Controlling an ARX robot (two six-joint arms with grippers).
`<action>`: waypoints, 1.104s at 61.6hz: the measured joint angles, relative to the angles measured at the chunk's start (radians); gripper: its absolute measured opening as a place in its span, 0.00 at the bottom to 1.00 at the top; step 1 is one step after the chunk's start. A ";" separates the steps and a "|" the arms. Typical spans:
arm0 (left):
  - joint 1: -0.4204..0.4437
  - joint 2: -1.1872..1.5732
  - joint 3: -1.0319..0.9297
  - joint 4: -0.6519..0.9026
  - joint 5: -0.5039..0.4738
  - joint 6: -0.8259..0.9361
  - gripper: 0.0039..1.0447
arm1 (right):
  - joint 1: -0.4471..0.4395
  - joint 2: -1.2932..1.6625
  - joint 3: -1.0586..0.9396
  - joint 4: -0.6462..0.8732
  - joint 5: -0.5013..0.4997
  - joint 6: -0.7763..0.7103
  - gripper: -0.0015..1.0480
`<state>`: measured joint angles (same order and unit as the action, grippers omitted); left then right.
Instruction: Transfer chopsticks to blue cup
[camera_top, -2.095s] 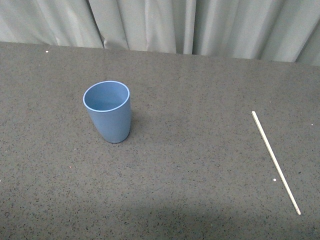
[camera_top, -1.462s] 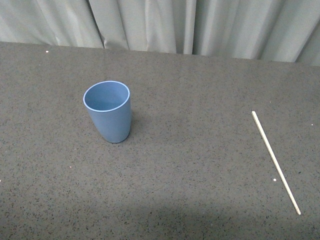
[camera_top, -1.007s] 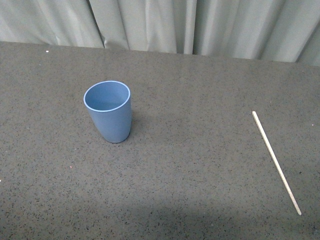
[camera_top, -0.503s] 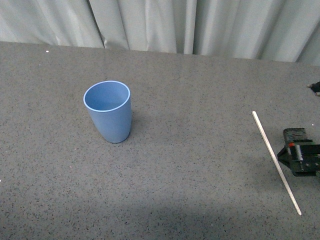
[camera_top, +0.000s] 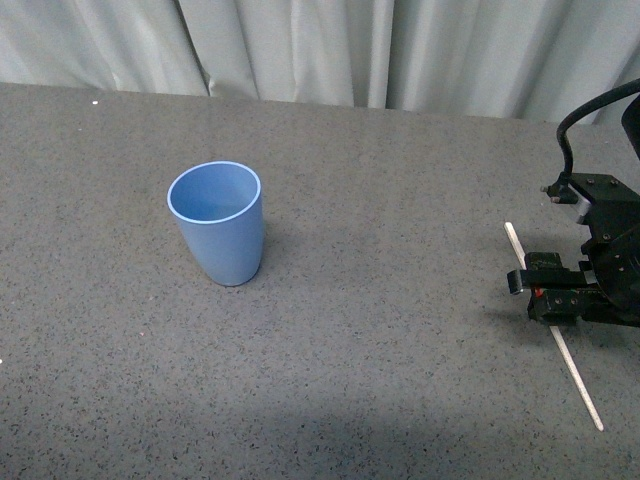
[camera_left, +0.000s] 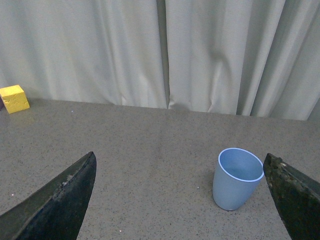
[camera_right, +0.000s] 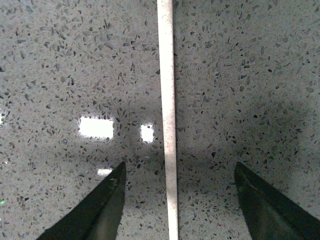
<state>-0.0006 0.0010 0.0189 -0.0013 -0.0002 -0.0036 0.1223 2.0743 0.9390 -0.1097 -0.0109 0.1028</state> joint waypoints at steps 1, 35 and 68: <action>0.000 0.000 0.000 0.000 0.000 0.000 0.94 | 0.001 0.003 0.002 -0.001 0.002 0.001 0.50; 0.000 0.000 0.000 0.000 0.000 0.000 0.94 | 0.014 -0.031 -0.039 0.083 0.018 0.002 0.01; 0.000 0.000 0.000 0.000 0.000 0.000 0.94 | 0.272 -0.296 -0.204 0.810 -0.228 -0.148 0.01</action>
<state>-0.0006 0.0010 0.0189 -0.0013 -0.0002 -0.0036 0.3943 1.7779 0.7345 0.7006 -0.2386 -0.0456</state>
